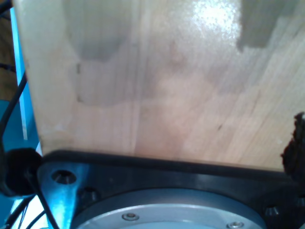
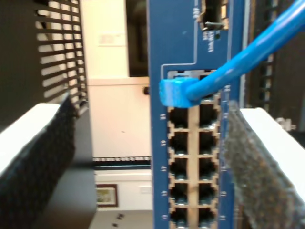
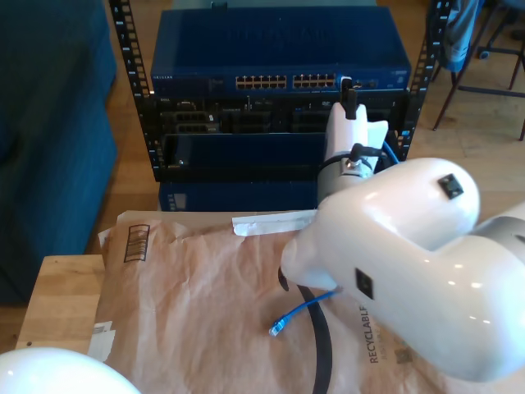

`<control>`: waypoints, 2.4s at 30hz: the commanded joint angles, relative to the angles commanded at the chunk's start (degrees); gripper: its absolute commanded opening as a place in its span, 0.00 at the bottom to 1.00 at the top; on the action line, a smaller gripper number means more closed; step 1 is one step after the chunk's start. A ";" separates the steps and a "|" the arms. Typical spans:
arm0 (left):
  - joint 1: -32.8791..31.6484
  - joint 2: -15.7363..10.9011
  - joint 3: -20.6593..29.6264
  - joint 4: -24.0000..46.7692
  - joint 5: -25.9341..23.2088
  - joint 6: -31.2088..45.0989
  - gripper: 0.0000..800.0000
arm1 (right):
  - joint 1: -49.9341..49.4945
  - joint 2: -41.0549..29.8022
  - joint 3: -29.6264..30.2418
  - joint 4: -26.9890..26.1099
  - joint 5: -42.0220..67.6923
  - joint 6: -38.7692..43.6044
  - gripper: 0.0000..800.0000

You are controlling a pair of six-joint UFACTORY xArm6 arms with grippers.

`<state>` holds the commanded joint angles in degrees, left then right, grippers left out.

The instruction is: Grab the cable and plug it in

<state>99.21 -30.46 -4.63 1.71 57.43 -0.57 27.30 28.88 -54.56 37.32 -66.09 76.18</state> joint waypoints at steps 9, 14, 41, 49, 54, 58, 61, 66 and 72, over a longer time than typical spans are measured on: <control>0.00 0.00 0.00 0.00 0.00 0.00 1.00 | -4.57 -14.86 9.41 -2.90 16.97 -1.41 0.87; 0.00 0.00 0.00 0.00 0.00 0.00 1.00 | -8.88 -24.18 13.71 -3.16 29.10 -5.89 0.99; 0.00 0.00 0.00 0.00 0.00 0.00 1.00 | -66.37 -46.95 10.37 -11.25 107.08 -45.01 0.99; 0.00 0.00 0.00 0.00 0.00 0.00 1.00 | -82.81 -52.57 11.16 -31.65 134.42 -46.07 0.99; 0.00 0.00 0.00 0.00 0.00 0.00 1.00 | -88.97 -57.23 16.70 -37.80 141.27 -52.84 0.99; 0.00 0.00 0.00 0.00 0.00 0.00 1.00 | -97.67 -62.59 24.35 -38.07 141.27 -62.15 0.99; 0.00 0.00 0.00 0.00 0.00 0.00 1.00 | -101.80 -64.62 28.22 -38.15 141.27 -65.23 0.99; 0.00 0.00 0.00 0.00 0.00 0.00 1.00 | -103.82 -64.88 32.97 -39.91 141.01 -66.11 0.99; 0.00 0.00 0.00 0.00 0.00 0.00 1.00 | -104.09 -65.23 40.18 -39.82 133.27 -66.11 1.00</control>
<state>99.21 -30.46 -4.63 1.71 57.43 -0.57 -76.79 -36.35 -14.38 -2.51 67.19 10.07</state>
